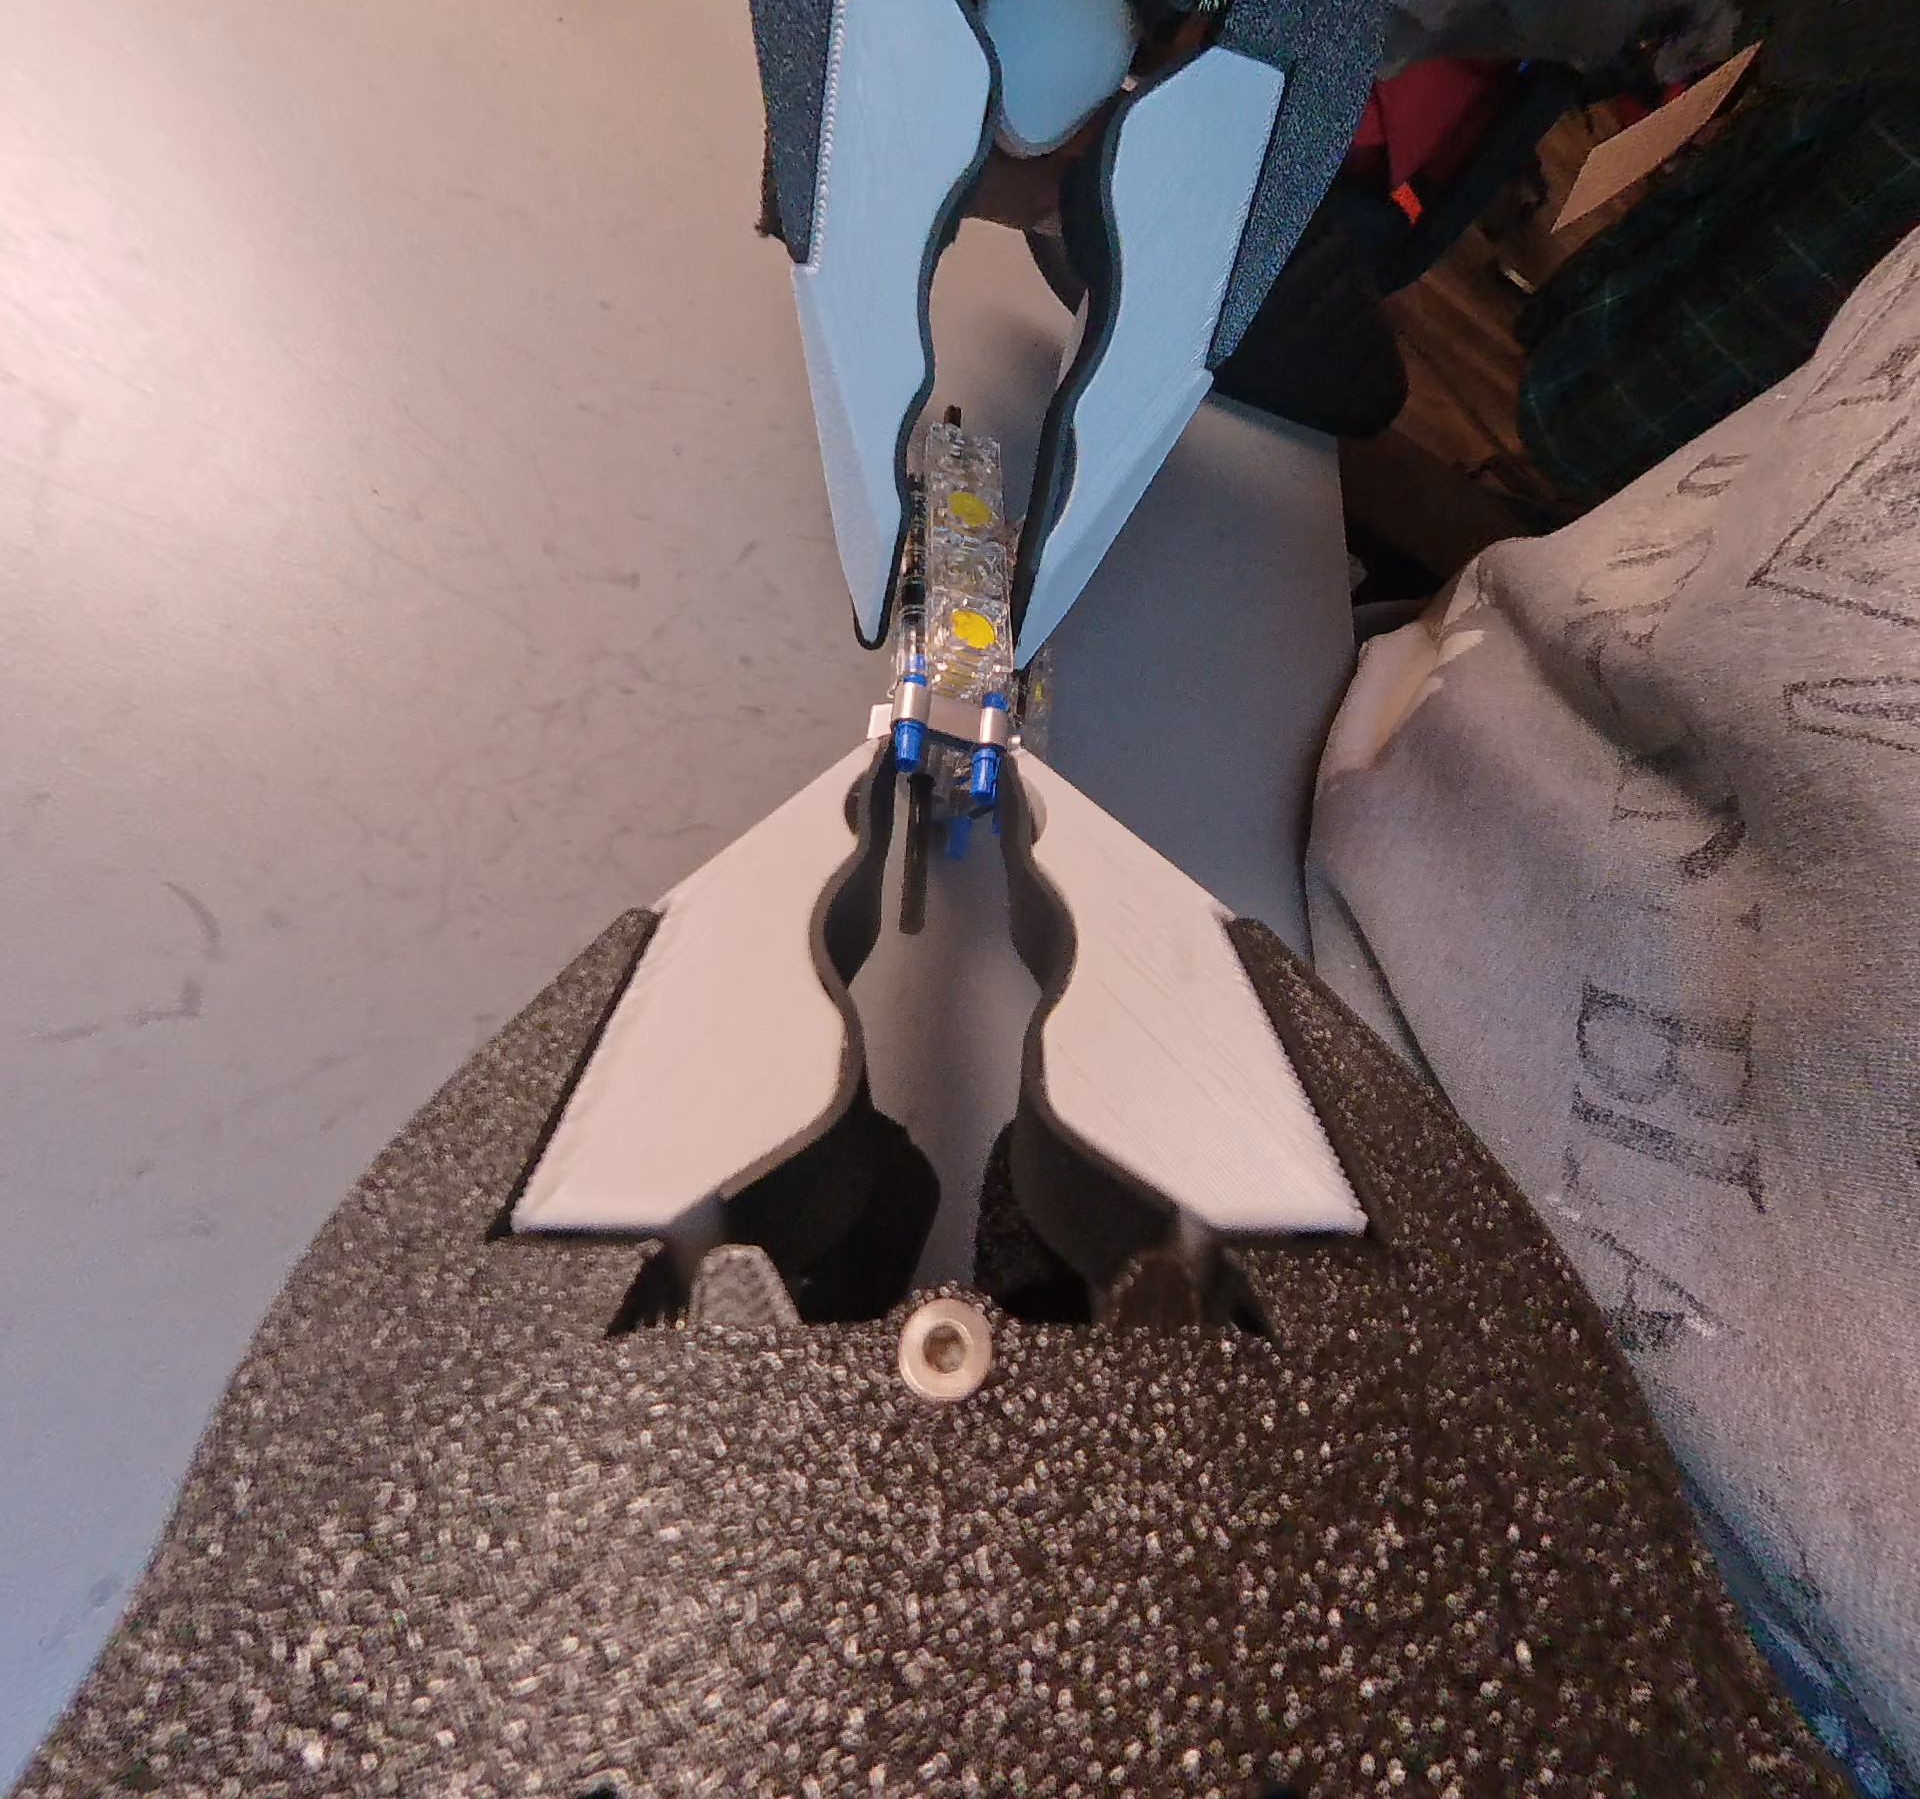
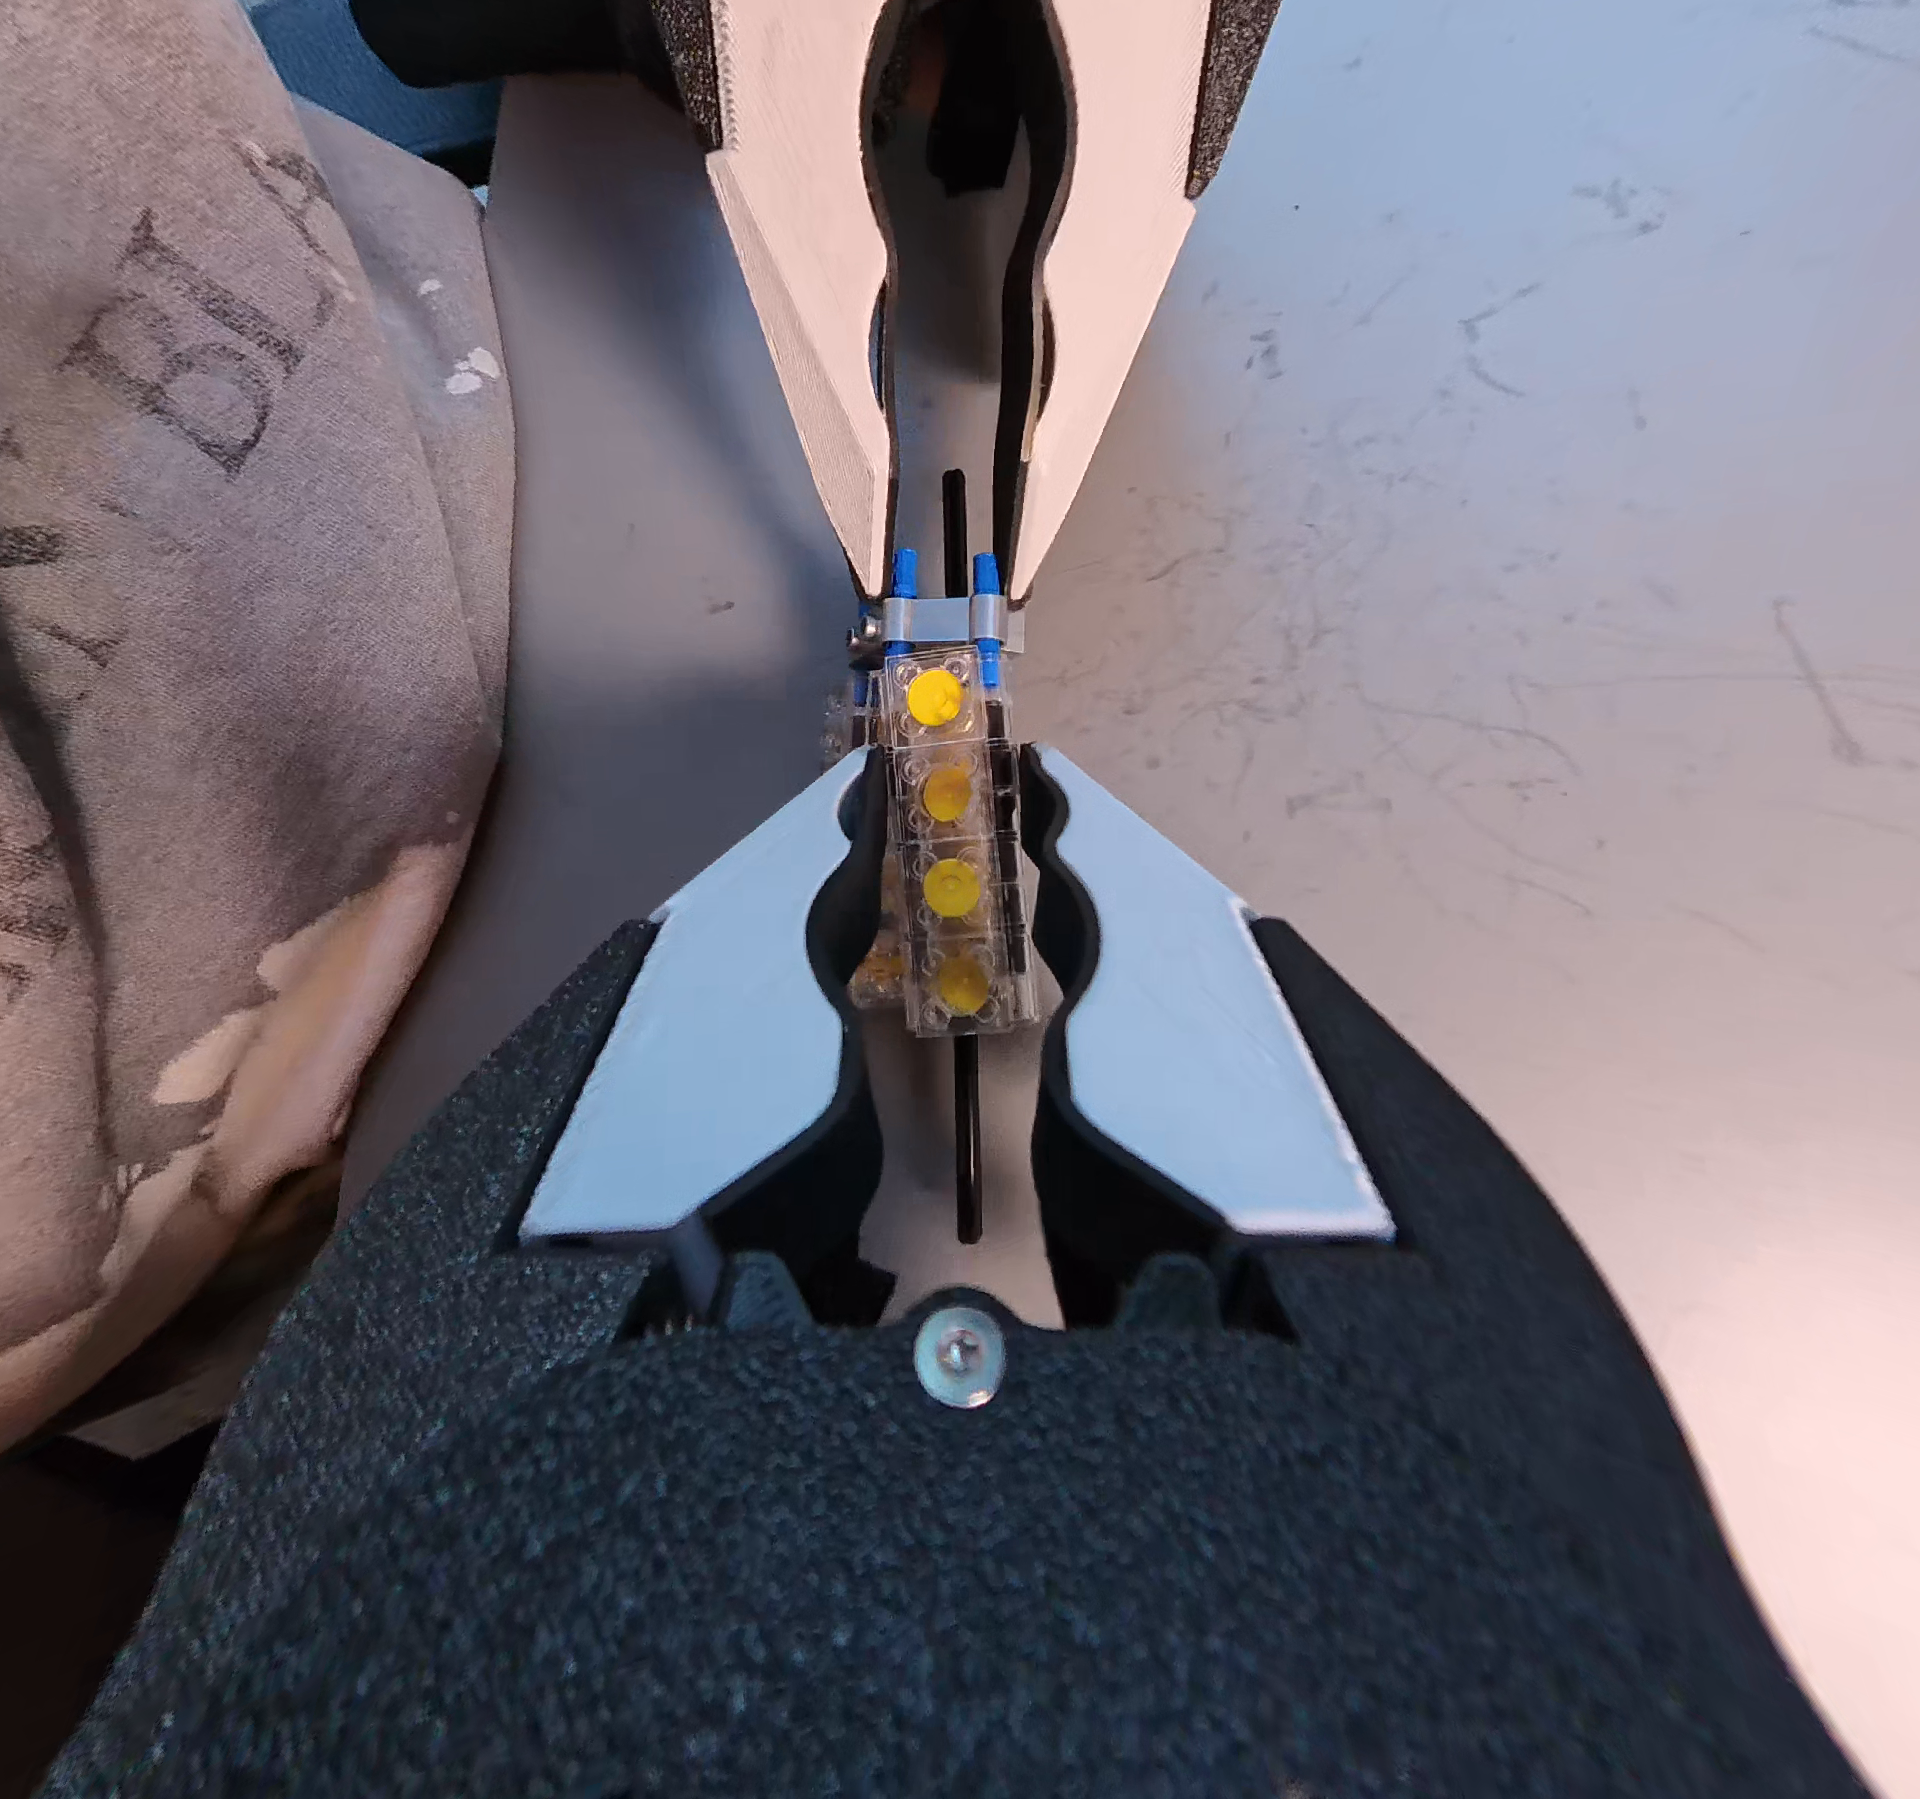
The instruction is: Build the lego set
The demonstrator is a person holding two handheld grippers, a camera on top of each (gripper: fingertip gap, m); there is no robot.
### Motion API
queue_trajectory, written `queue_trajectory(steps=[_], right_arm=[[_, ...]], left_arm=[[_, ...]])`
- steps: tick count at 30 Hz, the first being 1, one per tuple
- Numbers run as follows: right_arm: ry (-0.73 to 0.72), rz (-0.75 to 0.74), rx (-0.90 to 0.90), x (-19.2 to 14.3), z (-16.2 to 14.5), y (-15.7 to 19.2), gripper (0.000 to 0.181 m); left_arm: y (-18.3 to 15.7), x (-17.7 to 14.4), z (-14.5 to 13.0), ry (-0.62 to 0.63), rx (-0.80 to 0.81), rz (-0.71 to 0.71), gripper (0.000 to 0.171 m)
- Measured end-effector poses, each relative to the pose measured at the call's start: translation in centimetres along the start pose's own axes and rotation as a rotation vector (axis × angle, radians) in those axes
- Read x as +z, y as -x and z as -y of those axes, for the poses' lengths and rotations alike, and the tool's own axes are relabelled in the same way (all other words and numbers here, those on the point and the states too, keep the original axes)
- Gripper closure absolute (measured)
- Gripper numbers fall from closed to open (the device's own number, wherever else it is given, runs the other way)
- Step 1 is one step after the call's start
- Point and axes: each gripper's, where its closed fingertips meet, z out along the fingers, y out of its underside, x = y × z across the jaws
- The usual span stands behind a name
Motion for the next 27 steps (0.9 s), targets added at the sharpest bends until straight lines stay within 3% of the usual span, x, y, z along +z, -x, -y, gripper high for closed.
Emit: queue_trajectory(steps=[3, 6, 9, 12, 15, 18, 22, 27], right_arm=[[-0.016, -0.030, 0.034, -0.3, -0.2, -0.8, 0.154], [-0.020, -0.113, 0.076, -1.7, -0.3, -1.7, 0.133], [-0.003, -0.303, 0.172, -2.9, -1.1, -2.4, 0.112], [-0.044, -0.471, 0.329, -3.2, -1.6, -1.6, 0.098], [-0.085, -0.620, 0.405, -2.1, -1.7, -0.5, 0.086], [-0.165, -0.702, 0.464, -0.9, -0.6, -0.2, 0.079], [-0.153, -0.765, 0.499, 0.0, -0.7, -1.5, 0.073], [-0.139, -0.695, 0.471, 1.0, -0.5, -2.5, 0.083]], left_arm=[[0.3, 0.0, 0.0, -0.008, -0.050, 0.009, 0.153], [0.6, -0.1, 0.1, -0.036, -0.127, 0.033, 0.153], [1.0, -0.3, 0.1, -0.067, -0.202, 0.067, 0.152], [0.0, -0.4, -0.5, -0.041, -0.210, 0.030, 0.128], [-1.3, -0.5, -1.1, -0.002, -0.167, -0.013, 0.126], [-2.1, -0.4, -1.6, 0.045, -0.111, -0.037, 0.126], [-2.7, -0.6, -1.9, 0.084, -0.051, -0.065, 0.127], [-1.1, -2.5, -1.6, 0.081, 0.042, 0.000, 0.129]])
